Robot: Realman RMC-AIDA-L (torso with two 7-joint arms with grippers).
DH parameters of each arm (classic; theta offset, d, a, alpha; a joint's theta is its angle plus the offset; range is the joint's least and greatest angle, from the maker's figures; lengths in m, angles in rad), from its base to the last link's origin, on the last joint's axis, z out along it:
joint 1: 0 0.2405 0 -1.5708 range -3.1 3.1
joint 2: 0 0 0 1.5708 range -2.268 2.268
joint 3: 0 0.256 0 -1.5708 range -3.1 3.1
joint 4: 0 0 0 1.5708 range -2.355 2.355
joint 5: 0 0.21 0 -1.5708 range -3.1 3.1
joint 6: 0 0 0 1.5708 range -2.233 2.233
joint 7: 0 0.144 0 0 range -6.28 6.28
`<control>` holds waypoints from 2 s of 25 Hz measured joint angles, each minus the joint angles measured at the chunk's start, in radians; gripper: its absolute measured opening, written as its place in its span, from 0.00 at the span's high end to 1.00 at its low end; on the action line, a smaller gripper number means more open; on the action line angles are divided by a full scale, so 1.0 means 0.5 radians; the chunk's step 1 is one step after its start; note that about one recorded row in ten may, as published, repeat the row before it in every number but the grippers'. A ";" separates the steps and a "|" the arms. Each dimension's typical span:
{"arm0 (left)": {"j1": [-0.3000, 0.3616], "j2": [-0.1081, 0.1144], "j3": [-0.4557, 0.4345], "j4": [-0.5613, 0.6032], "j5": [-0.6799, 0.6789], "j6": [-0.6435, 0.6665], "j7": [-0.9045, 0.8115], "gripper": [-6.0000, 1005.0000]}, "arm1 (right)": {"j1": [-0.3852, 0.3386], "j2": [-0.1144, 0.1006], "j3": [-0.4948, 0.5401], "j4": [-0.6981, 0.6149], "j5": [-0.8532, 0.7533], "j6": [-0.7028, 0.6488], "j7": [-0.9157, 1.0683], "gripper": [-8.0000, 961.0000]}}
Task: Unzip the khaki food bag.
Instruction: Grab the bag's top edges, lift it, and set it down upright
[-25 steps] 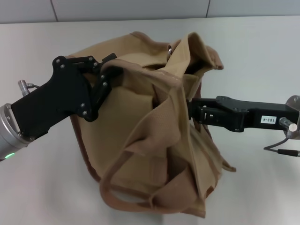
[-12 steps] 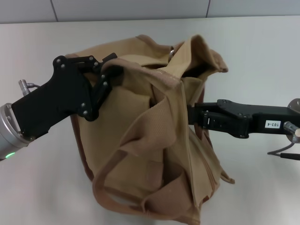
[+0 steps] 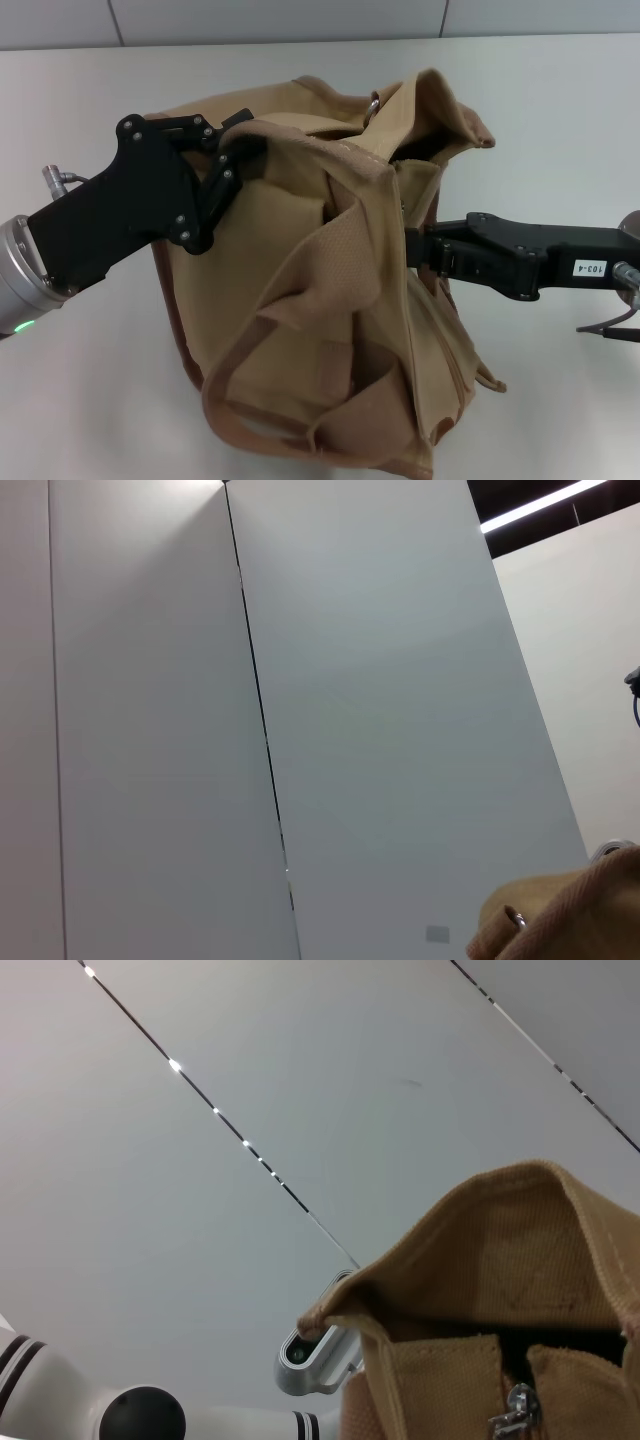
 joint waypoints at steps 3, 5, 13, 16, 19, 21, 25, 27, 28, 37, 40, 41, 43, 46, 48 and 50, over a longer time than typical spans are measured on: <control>-0.001 0.000 -0.001 0.000 0.000 -0.003 0.002 0.93 | -0.003 0.000 0.000 0.000 0.000 0.010 0.000 0.91; 0.000 0.000 -0.001 0.000 0.000 -0.004 0.004 0.93 | -0.007 0.000 0.008 0.000 0.002 0.021 0.000 0.92; 0.016 0.000 -0.001 0.000 -0.061 0.011 0.005 0.93 | -0.004 -0.011 0.010 0.003 0.007 0.054 0.001 0.96; 0.022 0.000 -0.001 0.000 -0.096 0.011 0.006 0.93 | -0.003 -0.013 0.011 0.002 0.007 0.079 0.006 0.98; 0.026 0.000 -0.001 -0.001 -0.108 0.011 0.006 0.93 | -0.005 -0.018 0.017 0.002 0.007 0.093 0.008 0.99; 0.027 0.000 -0.001 -0.008 -0.125 0.012 0.006 0.93 | -0.006 -0.021 0.018 0.001 0.007 0.097 0.011 0.99; 0.033 0.002 -0.001 -0.022 -0.168 0.012 0.006 0.93 | -0.008 -0.023 0.017 0.000 0.007 0.098 0.014 0.99; 0.035 0.002 -0.001 -0.024 -0.177 0.012 0.006 0.93 | -0.011 -0.025 0.017 0.000 0.007 0.099 0.014 0.99; 0.035 0.002 -0.001 -0.024 -0.177 0.012 0.006 0.93 | -0.013 -0.026 0.018 0.000 0.006 0.099 0.014 0.99; 0.058 0.006 -0.007 -0.056 -0.290 0.014 0.006 0.93 | -0.026 -0.043 0.006 0.011 0.002 0.099 0.014 1.00; 0.071 0.006 -0.007 -0.059 -0.314 0.014 0.000 0.93 | -0.029 -0.046 0.006 0.011 0.001 0.098 0.010 1.00; 0.071 0.006 -0.007 -0.059 -0.314 0.014 0.000 0.93 | -0.031 -0.047 0.009 0.010 0.000 0.094 0.007 1.00; 0.073 0.006 -0.003 -0.059 -0.314 0.014 -0.003 0.93 | -0.046 -0.047 0.024 0.004 0.009 0.088 0.003 0.99; 0.073 0.006 0.007 -0.059 -0.314 0.016 -0.007 0.93 | -0.077 -0.045 0.080 -0.010 0.040 0.078 -0.038 0.99; 0.073 0.006 0.009 -0.059 -0.313 0.017 -0.008 0.93 | -0.094 -0.038 0.137 -0.019 0.045 0.057 -0.134 0.99; 0.073 0.006 0.009 -0.059 -0.311 0.017 -0.009 0.93 | -0.102 -0.026 0.192 -0.021 0.047 0.040 -0.250 0.98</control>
